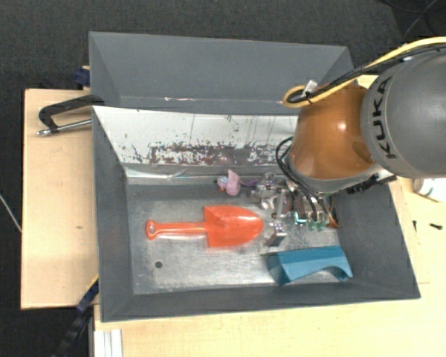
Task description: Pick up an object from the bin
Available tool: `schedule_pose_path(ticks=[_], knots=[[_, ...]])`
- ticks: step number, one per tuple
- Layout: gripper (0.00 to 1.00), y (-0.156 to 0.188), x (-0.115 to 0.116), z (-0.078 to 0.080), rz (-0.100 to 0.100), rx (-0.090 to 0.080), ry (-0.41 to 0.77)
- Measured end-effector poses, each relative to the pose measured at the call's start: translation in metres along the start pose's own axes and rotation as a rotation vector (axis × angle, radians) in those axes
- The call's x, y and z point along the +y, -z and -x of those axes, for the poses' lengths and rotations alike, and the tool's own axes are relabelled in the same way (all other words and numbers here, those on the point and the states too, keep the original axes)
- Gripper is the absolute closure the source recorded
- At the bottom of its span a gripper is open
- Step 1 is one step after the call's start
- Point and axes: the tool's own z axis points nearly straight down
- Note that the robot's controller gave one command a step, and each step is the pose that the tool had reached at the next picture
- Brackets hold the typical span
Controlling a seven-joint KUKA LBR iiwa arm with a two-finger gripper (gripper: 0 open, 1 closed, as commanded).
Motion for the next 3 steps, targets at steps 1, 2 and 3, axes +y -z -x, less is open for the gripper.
schedule_pose_path(ticks=[1,2,3], knots=[[0.00,0.002,0.000,0.001,0.000,-0.004,0.000],[1.00,-0.054,0.033,0.008,0.001,-0.017,-0.061],[1.00,-0.054,0.033,0.008,0.001,-0.017,-0.061]])
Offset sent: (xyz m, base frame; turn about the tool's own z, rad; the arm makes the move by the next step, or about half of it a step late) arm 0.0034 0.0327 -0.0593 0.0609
